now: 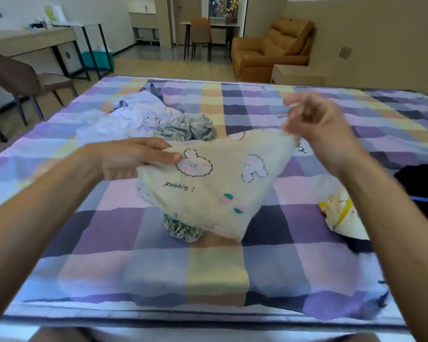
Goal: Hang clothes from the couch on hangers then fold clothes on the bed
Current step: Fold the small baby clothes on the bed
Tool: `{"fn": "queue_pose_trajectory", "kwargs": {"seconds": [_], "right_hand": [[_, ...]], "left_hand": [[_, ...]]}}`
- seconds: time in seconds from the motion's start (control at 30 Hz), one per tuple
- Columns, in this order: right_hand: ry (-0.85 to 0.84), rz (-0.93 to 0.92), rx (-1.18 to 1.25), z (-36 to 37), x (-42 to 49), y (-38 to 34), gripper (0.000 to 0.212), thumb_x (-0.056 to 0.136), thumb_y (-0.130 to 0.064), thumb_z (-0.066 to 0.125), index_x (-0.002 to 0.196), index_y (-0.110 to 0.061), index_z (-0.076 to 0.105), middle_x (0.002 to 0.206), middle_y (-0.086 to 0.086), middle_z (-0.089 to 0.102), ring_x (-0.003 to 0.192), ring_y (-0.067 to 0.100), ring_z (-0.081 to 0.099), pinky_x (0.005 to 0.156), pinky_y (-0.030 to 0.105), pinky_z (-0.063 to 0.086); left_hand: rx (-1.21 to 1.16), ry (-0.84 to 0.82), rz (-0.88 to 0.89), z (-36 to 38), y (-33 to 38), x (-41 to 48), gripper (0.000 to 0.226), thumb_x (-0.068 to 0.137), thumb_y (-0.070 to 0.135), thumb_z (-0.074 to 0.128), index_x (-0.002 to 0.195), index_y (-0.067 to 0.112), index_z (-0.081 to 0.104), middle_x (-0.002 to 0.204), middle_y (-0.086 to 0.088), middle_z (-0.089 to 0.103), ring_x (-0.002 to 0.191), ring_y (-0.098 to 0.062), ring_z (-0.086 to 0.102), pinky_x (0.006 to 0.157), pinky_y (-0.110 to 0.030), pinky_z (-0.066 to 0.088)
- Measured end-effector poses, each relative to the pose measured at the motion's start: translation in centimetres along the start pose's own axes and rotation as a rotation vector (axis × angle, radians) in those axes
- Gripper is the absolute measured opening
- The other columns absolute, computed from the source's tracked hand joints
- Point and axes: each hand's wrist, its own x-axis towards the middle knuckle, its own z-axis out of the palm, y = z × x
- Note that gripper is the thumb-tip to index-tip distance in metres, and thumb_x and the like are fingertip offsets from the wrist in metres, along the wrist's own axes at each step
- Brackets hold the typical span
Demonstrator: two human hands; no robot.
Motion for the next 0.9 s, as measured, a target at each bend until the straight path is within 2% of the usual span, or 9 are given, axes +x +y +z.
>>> {"fn": "queue_pose_trajectory", "kwargs": {"seconds": [0.07, 0.13, 0.2, 0.27, 0.37, 0.5, 0.67, 0.8, 0.9], "right_hand": [[0.050, 0.112, -0.253, 1.7, -1.0, 2.4, 0.038, 0.086, -0.005, 0.075, 0.119, -0.020, 0.061, 0.097, 0.002, 0.057, 0.086, 0.014, 0.055, 0.073, 0.029, 0.047], [0.009, 0.133, -0.375, 3.3, -3.1, 4.3, 0.037, 0.087, -0.010, 0.076, 0.119, -0.022, 0.059, 0.105, 0.004, 0.058, 0.094, 0.014, 0.057, 0.081, 0.029, 0.048], [-0.136, 0.105, -0.404, 4.3, -5.5, 6.1, 0.032, 0.084, -0.008, 0.077, 0.106, -0.025, 0.061, 0.105, 0.001, 0.062, 0.093, 0.010, 0.058, 0.084, 0.030, 0.046], [-0.412, 0.130, -0.449, 5.1, -7.9, 7.6, 0.035, 0.078, -0.009, 0.081, 0.102, -0.026, 0.062, 0.105, -0.005, 0.060, 0.093, 0.002, 0.055, 0.082, 0.026, 0.043], [-0.715, 0.133, -0.717, 6.3, -10.4, 10.0, 0.054, 0.070, -0.031, 0.080, 0.117, -0.032, 0.054, 0.116, -0.011, 0.045, 0.105, 0.006, 0.045, 0.089, 0.025, 0.042], [-0.476, -0.023, -0.873, 8.3, -10.7, 11.4, 0.024, 0.079, -0.032, 0.061, 0.102, -0.028, 0.060, 0.105, -0.008, 0.051, 0.097, 0.020, 0.054, 0.081, 0.037, 0.043], [-0.295, 0.079, -0.338, 7.2, -9.3, 9.7, 0.016, 0.098, -0.021, 0.055, 0.095, -0.013, 0.068, 0.086, 0.000, 0.066, 0.079, 0.016, 0.058, 0.072, 0.033, 0.044], [-0.153, 0.212, 0.024, 7.2, -8.7, 7.4, 0.040, 0.106, -0.025, 0.050, 0.080, 0.004, 0.057, 0.073, 0.003, 0.054, 0.069, 0.012, 0.048, 0.065, 0.031, 0.038], [-0.072, 0.307, 0.101, 7.3, -8.2, 7.6, 0.039, 0.103, -0.027, 0.053, 0.083, 0.005, 0.061, 0.078, 0.005, 0.060, 0.075, 0.016, 0.054, 0.071, 0.030, 0.042]], "left_hand": [[0.149, 0.276, -0.045, 0.1, -2.5, 2.2, 0.012, 0.091, 0.026, 0.071, 0.084, 0.018, 0.076, 0.086, 0.001, 0.076, 0.074, -0.007, 0.070, 0.064, -0.018, 0.055], [0.582, 0.591, -0.074, -0.2, -5.4, 3.8, 0.029, 0.092, 0.043, 0.066, 0.102, 0.015, 0.070, 0.103, -0.009, 0.071, 0.093, -0.023, 0.068, 0.078, -0.034, 0.055], [0.809, 0.792, 0.091, 0.8, -6.9, 3.9, 0.043, 0.083, 0.051, 0.056, 0.106, 0.016, 0.067, 0.106, -0.010, 0.067, 0.099, -0.031, 0.063, 0.084, -0.043, 0.051], [0.666, 0.609, 0.382, 4.4, -7.0, 2.3, 0.029, 0.085, 0.045, 0.055, 0.091, 0.018, 0.066, 0.090, 0.001, 0.067, 0.083, -0.016, 0.061, 0.074, -0.033, 0.048], [0.720, 0.127, 0.473, 10.5, -8.1, 0.7, 0.029, 0.083, 0.051, 0.063, 0.097, 0.025, 0.063, 0.092, 0.012, 0.060, 0.082, -0.005, 0.052, 0.071, -0.022, 0.042], [1.093, 0.252, 0.404, 12.9, -12.7, 2.6, 0.055, 0.069, 0.065, 0.062, 0.112, 0.033, 0.052, 0.111, 0.011, 0.045, 0.100, -0.016, 0.044, 0.082, -0.034, 0.035], [0.738, 0.578, 0.526, 12.0, -11.9, 3.8, 0.017, 0.085, 0.034, 0.064, 0.097, 0.023, 0.060, 0.095, 0.005, 0.053, 0.088, -0.021, 0.054, 0.074, -0.040, 0.041], [0.201, 0.479, 0.399, 10.8, -8.2, 3.0, 0.025, 0.097, 0.029, 0.060, 0.089, 0.007, 0.068, 0.080, -0.011, 0.067, 0.076, -0.009, 0.060, 0.070, -0.033, 0.046], [-0.305, 0.361, 0.145, 10.6, -6.8, 2.8, 0.026, 0.099, 0.025, 0.061, 0.102, 0.003, 0.073, 0.096, -0.012, 0.077, 0.092, -0.024, 0.072, 0.088, -0.039, 0.054]]}}
